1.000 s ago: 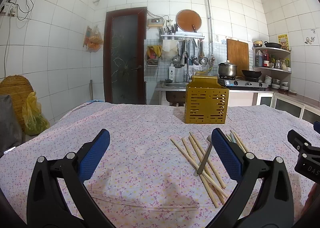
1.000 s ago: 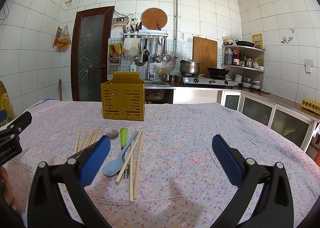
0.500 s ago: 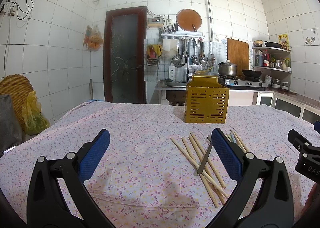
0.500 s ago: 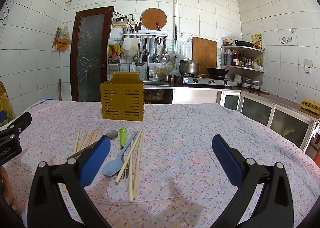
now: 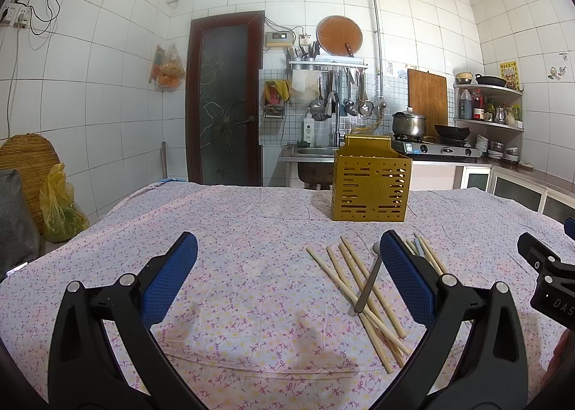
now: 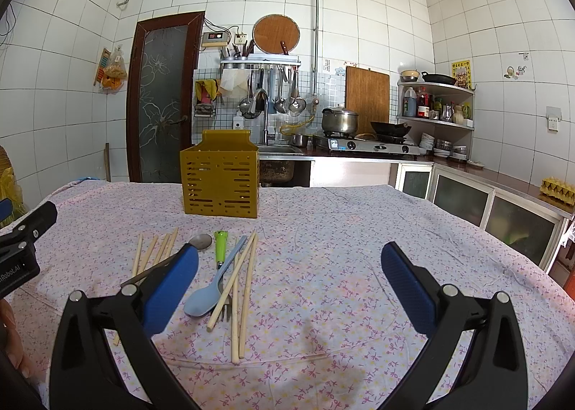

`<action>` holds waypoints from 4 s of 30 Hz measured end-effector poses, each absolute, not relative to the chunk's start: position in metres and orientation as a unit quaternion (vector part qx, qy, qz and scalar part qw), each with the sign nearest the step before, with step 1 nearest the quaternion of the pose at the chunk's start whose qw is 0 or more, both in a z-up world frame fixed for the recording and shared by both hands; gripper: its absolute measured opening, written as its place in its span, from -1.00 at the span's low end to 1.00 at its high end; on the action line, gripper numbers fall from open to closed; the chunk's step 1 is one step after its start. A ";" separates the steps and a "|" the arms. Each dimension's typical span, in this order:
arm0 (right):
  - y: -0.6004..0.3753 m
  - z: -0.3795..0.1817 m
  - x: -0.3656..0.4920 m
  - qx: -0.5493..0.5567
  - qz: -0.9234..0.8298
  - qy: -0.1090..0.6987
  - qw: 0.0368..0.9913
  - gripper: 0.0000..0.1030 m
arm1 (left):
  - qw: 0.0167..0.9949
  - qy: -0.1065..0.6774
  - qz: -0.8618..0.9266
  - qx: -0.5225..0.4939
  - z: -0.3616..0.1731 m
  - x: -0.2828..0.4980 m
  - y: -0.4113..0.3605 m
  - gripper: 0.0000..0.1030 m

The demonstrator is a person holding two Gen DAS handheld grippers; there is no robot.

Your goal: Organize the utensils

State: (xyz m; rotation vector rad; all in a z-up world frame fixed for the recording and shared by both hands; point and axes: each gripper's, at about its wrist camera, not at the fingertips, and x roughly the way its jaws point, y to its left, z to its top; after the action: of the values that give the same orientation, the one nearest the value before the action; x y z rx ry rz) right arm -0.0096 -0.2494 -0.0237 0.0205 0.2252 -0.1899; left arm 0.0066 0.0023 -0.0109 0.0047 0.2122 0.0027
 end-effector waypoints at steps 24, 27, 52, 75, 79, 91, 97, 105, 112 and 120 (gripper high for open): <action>-0.249 -0.024 -0.009 0.008 -0.095 0.113 0.989 0.93 | 0.994 0.109 0.001 0.002 -0.013 0.008 0.001 0.90; -0.249 -0.023 -0.010 0.009 -0.095 0.113 0.989 0.93 | 0.994 0.108 0.001 0.002 -0.013 0.008 0.001 0.90; -0.243 -0.019 -0.008 -0.004 -0.098 0.114 0.989 0.93 | 0.992 0.121 0.008 0.017 -0.011 0.011 -0.005 0.90; -0.271 -0.004 0.134 -0.005 -0.033 0.260 0.965 0.93 | 0.940 0.340 -0.029 0.019 -0.011 0.168 -0.015 0.90; -0.282 -0.025 0.172 0.006 -0.054 0.300 0.952 0.93 | 0.918 0.395 -0.019 0.012 -0.033 0.203 -0.014 0.90; -0.283 -0.069 0.211 0.002 -0.068 0.387 0.920 0.93 | 0.898 0.438 0.029 0.021 -0.070 0.237 -0.001 0.90; -0.282 -0.072 0.214 0.007 -0.064 0.399 0.915 0.93 | 0.894 0.446 0.028 0.041 -0.079 0.239 -0.011 0.90; -0.278 -0.077 0.220 0.006 -0.070 0.414 0.908 0.91 | 0.889 0.457 0.018 0.010 -0.084 0.243 -0.001 0.91; -0.279 -0.078 0.222 0.030 -0.062 0.417 0.906 0.64 | 0.889 0.457 0.014 0.002 -0.085 0.244 0.004 0.91; -0.266 -0.075 0.223 0.025 -0.044 0.411 0.910 0.03 | 0.890 0.455 0.026 -0.003 -0.085 0.244 0.000 0.89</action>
State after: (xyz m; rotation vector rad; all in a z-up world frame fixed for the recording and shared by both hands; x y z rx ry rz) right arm 0.2234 -0.2663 -0.0746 0.0513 0.8467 -0.0909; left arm 0.2443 -0.0002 -0.0851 -0.0056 0.9454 0.0535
